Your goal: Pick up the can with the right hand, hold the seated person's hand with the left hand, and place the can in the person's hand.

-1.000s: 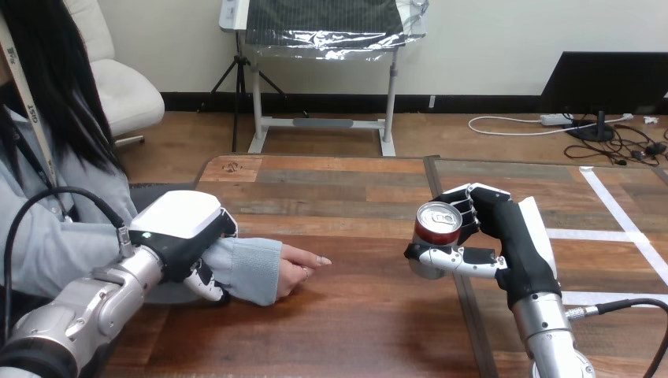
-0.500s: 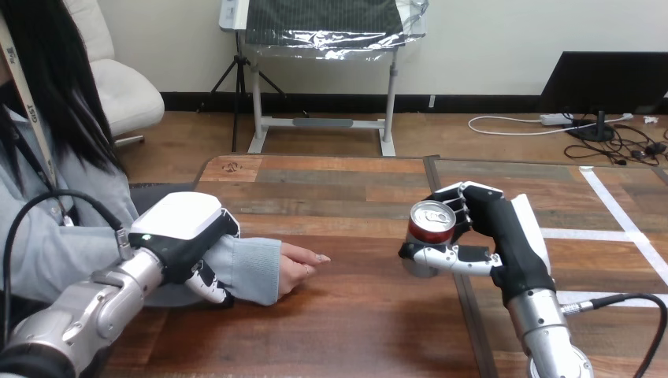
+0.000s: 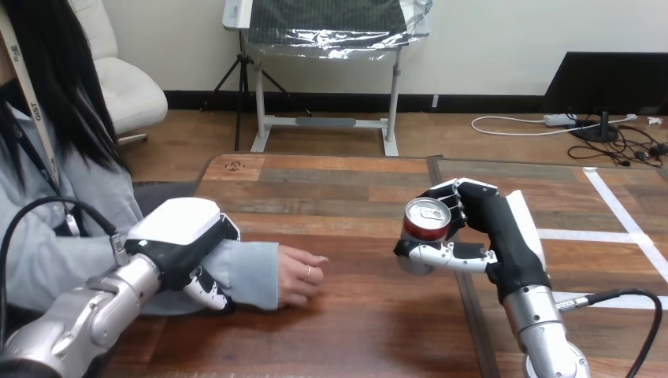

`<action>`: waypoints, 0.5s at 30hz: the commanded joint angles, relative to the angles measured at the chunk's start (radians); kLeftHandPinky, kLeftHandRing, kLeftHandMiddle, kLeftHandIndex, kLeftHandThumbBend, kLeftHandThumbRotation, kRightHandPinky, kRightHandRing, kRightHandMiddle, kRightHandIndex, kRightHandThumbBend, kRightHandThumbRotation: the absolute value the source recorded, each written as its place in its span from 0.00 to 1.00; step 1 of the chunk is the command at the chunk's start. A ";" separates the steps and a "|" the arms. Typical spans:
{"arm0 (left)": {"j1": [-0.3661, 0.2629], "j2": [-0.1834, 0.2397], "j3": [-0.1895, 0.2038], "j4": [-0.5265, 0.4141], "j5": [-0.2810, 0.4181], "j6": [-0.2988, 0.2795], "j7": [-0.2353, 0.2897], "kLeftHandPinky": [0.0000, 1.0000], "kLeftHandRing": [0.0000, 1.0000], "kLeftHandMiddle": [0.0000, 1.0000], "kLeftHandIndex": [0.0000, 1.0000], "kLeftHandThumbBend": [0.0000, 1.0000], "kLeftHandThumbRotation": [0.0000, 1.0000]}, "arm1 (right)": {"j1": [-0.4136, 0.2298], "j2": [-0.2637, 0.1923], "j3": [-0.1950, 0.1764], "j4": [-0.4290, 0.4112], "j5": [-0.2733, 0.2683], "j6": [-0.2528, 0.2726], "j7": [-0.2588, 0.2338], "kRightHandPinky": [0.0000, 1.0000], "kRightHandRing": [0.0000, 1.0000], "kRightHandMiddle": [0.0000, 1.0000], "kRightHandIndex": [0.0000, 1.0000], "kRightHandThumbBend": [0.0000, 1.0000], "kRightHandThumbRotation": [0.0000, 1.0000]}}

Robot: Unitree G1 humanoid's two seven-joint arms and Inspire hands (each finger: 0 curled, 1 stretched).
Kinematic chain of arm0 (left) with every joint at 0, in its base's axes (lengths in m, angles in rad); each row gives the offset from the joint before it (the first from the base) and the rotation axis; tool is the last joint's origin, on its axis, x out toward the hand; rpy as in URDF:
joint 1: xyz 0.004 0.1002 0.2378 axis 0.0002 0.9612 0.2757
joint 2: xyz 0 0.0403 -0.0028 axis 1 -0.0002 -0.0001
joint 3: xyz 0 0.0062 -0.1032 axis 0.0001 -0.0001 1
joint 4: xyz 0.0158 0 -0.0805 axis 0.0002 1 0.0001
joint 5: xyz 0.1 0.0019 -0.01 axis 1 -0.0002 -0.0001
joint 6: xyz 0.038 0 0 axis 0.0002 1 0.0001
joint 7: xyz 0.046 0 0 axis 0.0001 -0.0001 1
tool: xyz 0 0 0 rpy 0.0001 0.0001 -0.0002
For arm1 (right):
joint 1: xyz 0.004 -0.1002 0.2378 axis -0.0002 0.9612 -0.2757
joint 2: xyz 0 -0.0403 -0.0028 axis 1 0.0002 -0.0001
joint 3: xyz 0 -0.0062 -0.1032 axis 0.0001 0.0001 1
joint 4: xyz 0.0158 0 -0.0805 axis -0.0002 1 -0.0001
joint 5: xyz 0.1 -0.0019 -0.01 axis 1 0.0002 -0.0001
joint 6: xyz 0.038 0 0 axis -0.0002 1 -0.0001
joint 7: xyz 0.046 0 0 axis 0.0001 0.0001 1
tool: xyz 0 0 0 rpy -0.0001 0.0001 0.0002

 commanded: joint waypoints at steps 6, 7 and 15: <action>-0.007 0.014 0.066 -0.225 -0.049 0.015 -0.033 0.22 0.28 0.36 0.41 0.92 0.00 | -0.122 0.020 0.008 -0.052 -0.013 -0.024 -0.029 0.38 0.43 0.50 0.50 0.82 0.00; -0.002 0.015 0.070 -0.237 -0.052 0.016 -0.037 0.22 0.28 0.36 0.41 0.92 0.00 | -0.123 0.023 0.008 -0.052 -0.015 -0.022 -0.031 0.38 0.43 0.50 0.50 0.82 0.00; 0.021 0.018 0.090 -0.295 -0.063 0.020 -0.056 0.22 0.28 0.35 0.40 0.92 0.00 | -0.127 0.032 0.016 -0.052 -0.027 -0.018 -0.041 0.38 0.43 0.50 0.50 0.82 0.00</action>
